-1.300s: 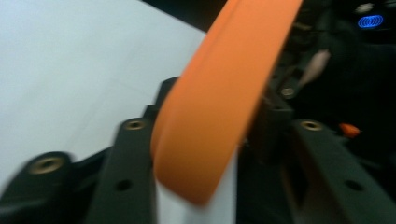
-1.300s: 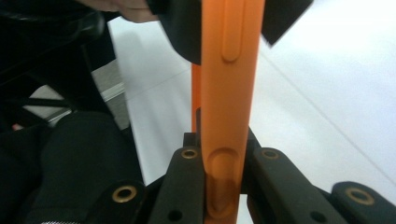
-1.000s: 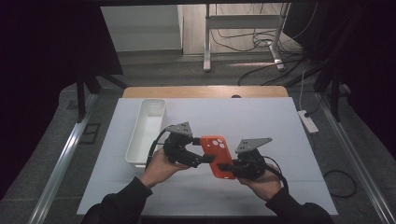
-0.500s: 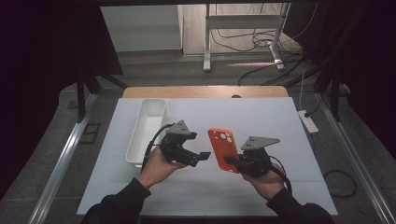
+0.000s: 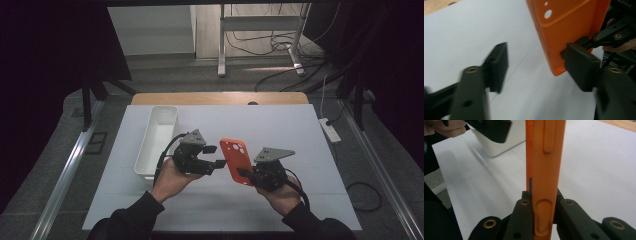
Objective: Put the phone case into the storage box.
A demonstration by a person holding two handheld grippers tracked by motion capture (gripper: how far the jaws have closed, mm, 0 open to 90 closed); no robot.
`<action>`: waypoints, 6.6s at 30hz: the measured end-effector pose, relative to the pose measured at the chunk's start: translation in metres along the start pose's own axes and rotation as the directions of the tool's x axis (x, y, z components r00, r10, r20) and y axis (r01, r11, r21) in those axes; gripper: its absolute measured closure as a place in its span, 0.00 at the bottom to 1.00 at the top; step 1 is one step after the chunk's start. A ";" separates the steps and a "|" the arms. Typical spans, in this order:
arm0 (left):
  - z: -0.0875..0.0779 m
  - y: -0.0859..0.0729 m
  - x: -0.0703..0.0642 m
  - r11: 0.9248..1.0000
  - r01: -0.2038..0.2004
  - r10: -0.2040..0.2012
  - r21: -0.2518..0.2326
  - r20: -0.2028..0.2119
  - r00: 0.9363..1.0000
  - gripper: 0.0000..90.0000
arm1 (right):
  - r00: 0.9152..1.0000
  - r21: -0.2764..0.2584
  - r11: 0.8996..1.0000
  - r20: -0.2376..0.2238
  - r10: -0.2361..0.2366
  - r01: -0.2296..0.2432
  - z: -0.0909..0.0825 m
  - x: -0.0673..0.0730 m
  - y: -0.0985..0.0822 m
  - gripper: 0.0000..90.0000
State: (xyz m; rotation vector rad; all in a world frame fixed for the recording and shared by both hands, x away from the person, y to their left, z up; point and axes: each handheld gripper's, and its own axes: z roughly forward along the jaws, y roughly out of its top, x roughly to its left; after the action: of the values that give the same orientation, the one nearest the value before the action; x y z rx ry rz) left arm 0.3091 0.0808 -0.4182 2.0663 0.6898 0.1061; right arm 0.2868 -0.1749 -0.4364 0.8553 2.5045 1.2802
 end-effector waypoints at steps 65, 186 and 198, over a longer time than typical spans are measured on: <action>-0.006 -0.004 0.021 0.979 0.200 -0.198 0.031 -0.063 0.978 0.99 | 0.998 0.051 0.997 0.019 0.052 -0.053 -0.002 -0.011 -0.012 0.23; -0.134 0.006 0.181 0.915 0.395 -0.389 -0.082 -0.440 0.810 0.99 | 0.917 0.007 0.955 0.283 0.283 -0.297 -0.118 -0.048 -0.110 0.00; -0.120 0.001 0.196 0.906 0.413 -0.411 -0.097 -0.444 0.797 0.99 | 0.917 0.018 0.953 0.280 0.285 -0.302 -0.118 -0.048 -0.111 0.00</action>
State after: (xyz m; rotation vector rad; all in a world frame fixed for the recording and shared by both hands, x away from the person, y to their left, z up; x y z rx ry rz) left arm 0.4339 0.2709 -0.3859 1.8548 1.4205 0.3477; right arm 0.2320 -0.3330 -0.4568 1.3655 2.2655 1.0773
